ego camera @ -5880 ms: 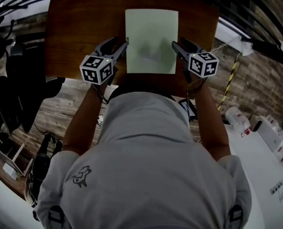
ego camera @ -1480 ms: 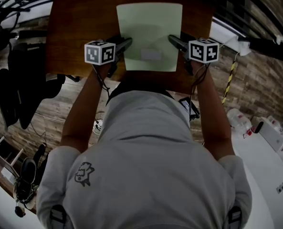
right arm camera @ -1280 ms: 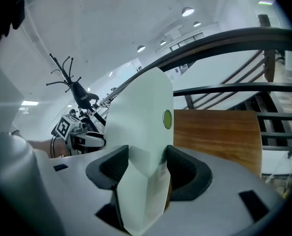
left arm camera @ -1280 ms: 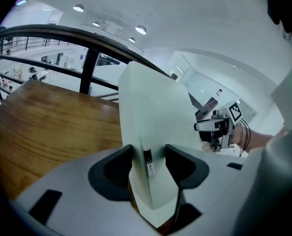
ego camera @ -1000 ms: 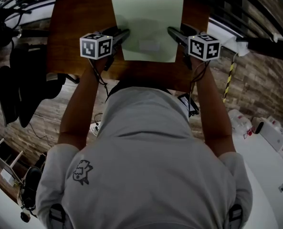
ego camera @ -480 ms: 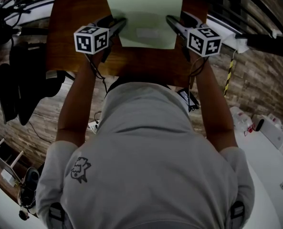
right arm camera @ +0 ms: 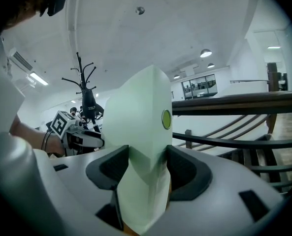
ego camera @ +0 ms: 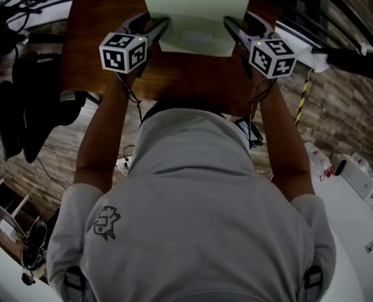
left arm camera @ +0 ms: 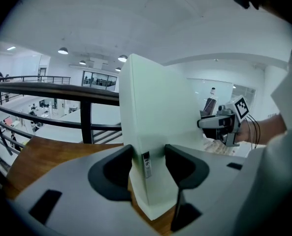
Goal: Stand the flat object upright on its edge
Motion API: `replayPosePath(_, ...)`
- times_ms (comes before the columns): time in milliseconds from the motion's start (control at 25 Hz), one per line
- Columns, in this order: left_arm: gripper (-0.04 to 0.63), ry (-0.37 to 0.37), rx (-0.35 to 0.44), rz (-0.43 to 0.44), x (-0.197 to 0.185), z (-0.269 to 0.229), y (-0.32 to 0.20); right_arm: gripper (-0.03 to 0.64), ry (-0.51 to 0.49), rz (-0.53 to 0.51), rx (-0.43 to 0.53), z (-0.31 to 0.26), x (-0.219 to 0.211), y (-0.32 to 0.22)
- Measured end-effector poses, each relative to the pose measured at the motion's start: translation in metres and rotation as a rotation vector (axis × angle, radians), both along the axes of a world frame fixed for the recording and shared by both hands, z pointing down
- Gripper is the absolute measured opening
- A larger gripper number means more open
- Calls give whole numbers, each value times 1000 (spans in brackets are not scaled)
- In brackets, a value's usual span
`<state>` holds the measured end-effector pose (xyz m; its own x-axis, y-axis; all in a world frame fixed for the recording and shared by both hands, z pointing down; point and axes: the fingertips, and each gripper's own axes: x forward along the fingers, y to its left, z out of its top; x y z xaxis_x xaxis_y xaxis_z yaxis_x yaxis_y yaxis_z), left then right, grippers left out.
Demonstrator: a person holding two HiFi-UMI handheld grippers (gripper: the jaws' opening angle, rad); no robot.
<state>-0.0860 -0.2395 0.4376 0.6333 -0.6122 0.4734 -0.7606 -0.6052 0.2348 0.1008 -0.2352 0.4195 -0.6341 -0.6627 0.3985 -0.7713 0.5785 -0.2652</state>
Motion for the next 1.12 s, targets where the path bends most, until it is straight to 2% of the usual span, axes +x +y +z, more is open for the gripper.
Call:
replayPosePath(480,209,-45,109,8,5,-11,-23,239,-11,27,63,1,5,-16)
replayPosePath(720,209,-24,184,5,6,-21,-30,239,-47,63,136,-7,8,-20)
replayPosePath(960,209,-5,262,-7,7,-29,-33,239,-28,76,239,-18,9,-19)
replayPosePath(1120,209,-4,287,-10,8,-31,-36,239,-16,80,273,-21,8,-22)
